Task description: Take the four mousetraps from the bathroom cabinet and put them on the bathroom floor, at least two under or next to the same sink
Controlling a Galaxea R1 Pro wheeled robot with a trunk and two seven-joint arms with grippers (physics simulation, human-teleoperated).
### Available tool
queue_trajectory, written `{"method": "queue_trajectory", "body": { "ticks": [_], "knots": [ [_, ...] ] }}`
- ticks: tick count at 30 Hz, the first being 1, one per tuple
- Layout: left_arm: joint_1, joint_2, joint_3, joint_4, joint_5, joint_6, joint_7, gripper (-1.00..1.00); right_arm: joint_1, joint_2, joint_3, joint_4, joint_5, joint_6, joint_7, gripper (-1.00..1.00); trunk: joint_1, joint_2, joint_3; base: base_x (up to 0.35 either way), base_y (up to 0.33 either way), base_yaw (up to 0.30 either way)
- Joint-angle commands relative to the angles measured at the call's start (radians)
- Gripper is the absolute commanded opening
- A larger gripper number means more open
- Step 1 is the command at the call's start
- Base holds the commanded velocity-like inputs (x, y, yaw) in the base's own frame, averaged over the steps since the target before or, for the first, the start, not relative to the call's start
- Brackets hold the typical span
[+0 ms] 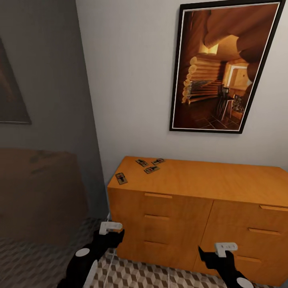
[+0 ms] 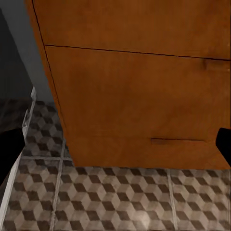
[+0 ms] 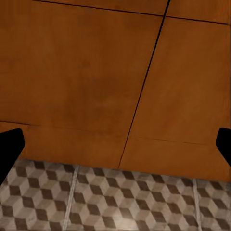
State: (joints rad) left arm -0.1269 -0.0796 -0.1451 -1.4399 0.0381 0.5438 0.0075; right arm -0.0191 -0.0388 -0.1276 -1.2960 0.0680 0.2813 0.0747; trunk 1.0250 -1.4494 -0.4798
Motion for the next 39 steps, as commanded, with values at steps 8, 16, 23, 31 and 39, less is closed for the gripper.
{"method": "queue_trajectory", "body": {
  "ticks": [8, 16, 23, 31, 39],
  "knots": [
    [-0.315, -0.043, -0.067, -0.014, 0.215, 0.181, 0.000, 1.00, -0.074, -0.033, -0.040, -0.156, 0.005, 0.172, 0.348, 1.00, 0.000, -0.001, -0.001, 0.000, 0.000, 0.000],
    [-0.476, -0.041, -0.068, -0.014, 0.429, 0.298, -0.003, 1.00, -0.262, -0.080, -0.191, -0.157, 0.003, 0.363, 0.755, 1.00, 0.000, -0.001, -0.001, 0.000, 0.000, 0.000],
    [-0.618, -0.042, -0.072, -0.014, 0.588, 0.316, -0.003, 1.00, -0.437, -0.088, -0.277, -0.156, 0.004, 0.531, 0.928, 1.00, 0.000, -0.001, -0.001, 0.000, 0.000, 0.000],
    [-0.730, -0.034, -0.071, -0.013, 0.671, 0.332, 0.001, 1.00, -0.611, -0.119, -0.291, -0.154, 0.005, 0.650, 0.956, 1.00, 0.000, -0.001, -0.001, 0.000, 0.000, 0.000],
    [-0.746, -0.020, -0.064, -0.010, 0.671, 0.398, 0.045, 1.00, -0.721, -0.134, -0.287, -0.148, 0.017, 0.690, 0.927, 1.00, 0.000, -0.001, -0.001, 0.000, 0.000, 0.000]
  ]
}}
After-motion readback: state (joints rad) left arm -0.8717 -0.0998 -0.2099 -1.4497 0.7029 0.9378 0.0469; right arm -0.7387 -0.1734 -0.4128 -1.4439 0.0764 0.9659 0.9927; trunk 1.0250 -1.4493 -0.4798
